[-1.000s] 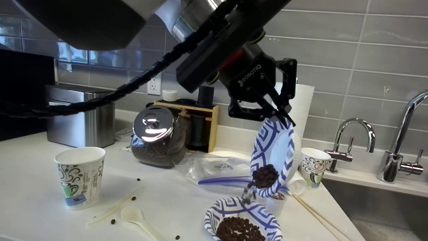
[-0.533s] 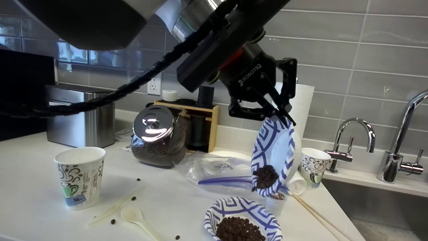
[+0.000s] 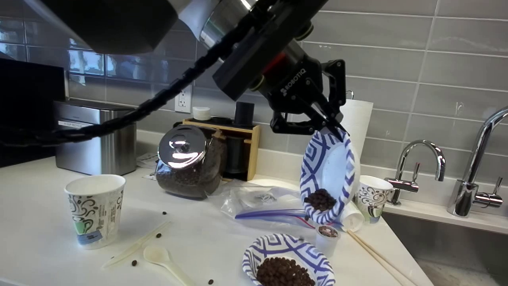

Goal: Pour the contents in the bowl on the left into the bowl on the right.

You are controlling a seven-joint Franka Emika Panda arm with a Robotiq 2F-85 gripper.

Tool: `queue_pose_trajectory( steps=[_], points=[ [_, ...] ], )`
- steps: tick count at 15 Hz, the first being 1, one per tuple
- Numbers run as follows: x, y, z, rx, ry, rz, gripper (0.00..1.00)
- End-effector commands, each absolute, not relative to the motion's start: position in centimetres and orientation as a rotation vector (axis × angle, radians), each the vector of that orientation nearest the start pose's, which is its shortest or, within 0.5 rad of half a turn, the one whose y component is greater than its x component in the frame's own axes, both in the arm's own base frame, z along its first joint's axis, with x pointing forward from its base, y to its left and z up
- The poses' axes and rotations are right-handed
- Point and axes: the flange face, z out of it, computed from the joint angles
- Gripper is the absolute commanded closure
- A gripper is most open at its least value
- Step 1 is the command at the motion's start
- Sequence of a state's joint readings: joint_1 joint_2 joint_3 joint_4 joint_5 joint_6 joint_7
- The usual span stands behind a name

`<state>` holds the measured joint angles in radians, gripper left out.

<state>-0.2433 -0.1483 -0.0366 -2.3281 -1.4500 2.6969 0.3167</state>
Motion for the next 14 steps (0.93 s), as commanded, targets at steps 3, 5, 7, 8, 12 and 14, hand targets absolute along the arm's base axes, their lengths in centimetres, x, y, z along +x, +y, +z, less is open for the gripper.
queue_pose_trajectory(
  steps=[3,5,7,8,12,14],
  points=[
    [49.4,-10.1,43.5,1.987,0.731,0.461,0.99],
    [49.3,-9.8,43.4,1.973,0.738,0.436,0.99],
    [49.1,-9.5,43.4,1.967,0.724,0.410,0.99],
    [49.1,-9.2,43.4,1.962,0.717,0.395,0.99],
    [49.1,-8.1,43.5,1.914,0.674,0.346,0.99],
    [49.1,-7.6,43.7,1.886,0.650,0.317,0.99]
  ],
)
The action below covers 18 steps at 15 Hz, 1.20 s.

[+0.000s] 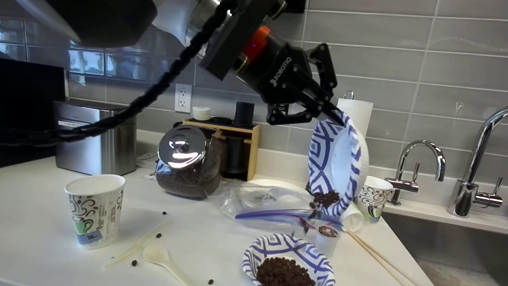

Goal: Pour the contents in the bowl on the left into the bowl on the right.

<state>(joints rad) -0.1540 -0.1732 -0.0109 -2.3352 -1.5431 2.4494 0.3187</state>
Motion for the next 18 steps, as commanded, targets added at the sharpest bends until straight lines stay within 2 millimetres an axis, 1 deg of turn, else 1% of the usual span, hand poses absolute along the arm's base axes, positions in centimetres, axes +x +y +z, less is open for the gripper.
queue_pose_trajectory(
  steps=[1,8,12,18],
  points=[
    [49.1,-7.3,43.7,1.874,0.640,0.302,0.99],
    [49.1,-6.0,43.8,1.819,0.585,0.243,0.99],
    [49.0,-5.9,43.9,1.782,0.507,0.181,0.99],
    [48.9,-5.4,44.0,1.765,0.471,0.150,0.99]
  ],
)
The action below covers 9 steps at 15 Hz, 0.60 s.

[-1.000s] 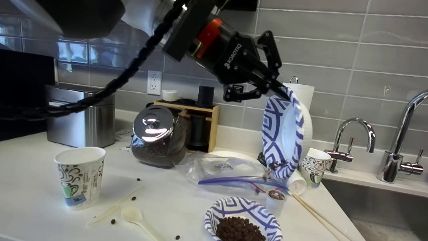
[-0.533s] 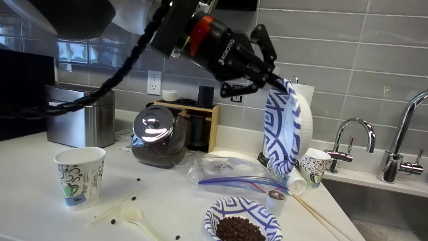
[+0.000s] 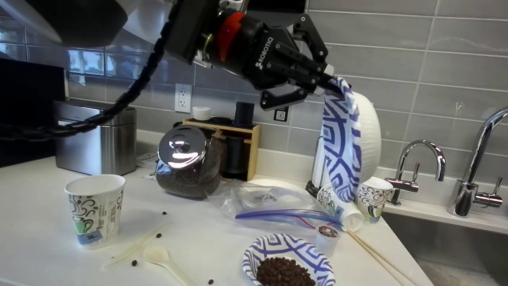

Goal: Pour the contents in the bowl on the left into the bowl on the right.

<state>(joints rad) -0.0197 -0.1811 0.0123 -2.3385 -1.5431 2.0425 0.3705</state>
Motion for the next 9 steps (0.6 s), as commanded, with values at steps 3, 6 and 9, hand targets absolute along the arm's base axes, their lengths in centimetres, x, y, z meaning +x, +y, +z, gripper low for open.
queue_pose_trajectory(
  steps=[3,6,9],
  points=[
    [49.01,-5.37,43.91,1.769,0.467,0.144,0.99],
    [49.06,-5.48,43.80,1.775,0.465,0.140,0.99],
    [49.21,-6.05,43.72,1.807,0.449,0.123,0.99]
  ],
)
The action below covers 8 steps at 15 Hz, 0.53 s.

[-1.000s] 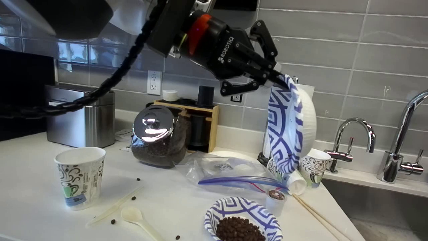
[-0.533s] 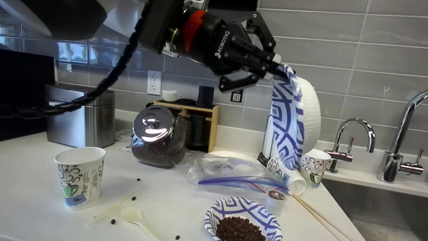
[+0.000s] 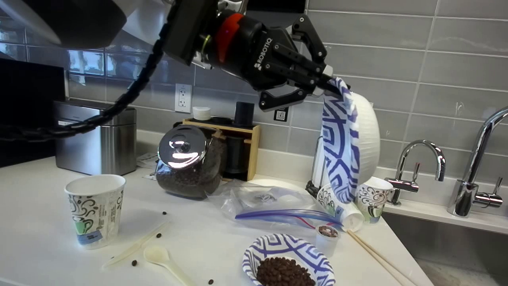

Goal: Pour the contents in the bowl on the left into the bowl on the right.

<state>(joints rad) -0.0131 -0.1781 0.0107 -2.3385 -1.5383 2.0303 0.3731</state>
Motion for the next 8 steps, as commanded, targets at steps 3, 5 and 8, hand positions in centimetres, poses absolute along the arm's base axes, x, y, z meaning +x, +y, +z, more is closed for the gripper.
queue_pose_trajectory(
  steps=[3,5,8],
  points=[
    [49.2,-7.2,43.8,1.893,0.425,0.106,0.99],
    [49.2,-7.9,43.8,1.959,0.396,0.087,0.99],
    [49.2,-8.5,43.6,2.073,0.372,0.072,0.99]
  ],
)
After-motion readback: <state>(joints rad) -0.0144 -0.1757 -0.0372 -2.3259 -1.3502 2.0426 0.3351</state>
